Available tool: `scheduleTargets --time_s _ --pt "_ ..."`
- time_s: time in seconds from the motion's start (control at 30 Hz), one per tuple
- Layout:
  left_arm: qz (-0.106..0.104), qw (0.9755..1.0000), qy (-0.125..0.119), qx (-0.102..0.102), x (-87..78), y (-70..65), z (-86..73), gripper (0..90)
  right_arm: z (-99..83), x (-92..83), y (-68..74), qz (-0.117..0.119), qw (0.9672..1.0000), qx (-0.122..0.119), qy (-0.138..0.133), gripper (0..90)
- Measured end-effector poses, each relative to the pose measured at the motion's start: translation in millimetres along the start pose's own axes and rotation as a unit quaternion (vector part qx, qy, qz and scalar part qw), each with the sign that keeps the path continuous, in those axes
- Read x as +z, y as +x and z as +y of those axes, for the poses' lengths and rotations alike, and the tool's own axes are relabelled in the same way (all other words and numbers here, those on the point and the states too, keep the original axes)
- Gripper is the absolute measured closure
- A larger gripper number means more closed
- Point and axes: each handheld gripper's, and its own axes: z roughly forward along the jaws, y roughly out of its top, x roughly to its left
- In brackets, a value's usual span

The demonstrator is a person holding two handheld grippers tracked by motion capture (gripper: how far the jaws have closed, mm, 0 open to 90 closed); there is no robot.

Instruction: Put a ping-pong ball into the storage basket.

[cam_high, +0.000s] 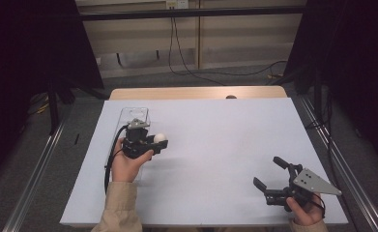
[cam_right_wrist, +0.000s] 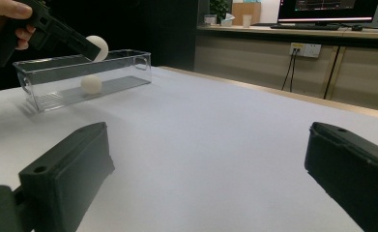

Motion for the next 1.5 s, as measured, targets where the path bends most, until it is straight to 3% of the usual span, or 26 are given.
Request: scheduleTargets --time_s 1.5 --pt "0.026 0.9991 -0.023 -0.025 -23.8 23.9 -5.5 50.9 0.1 0.3 0.5 0.002 1.0000 0.001 0.000 1.7"
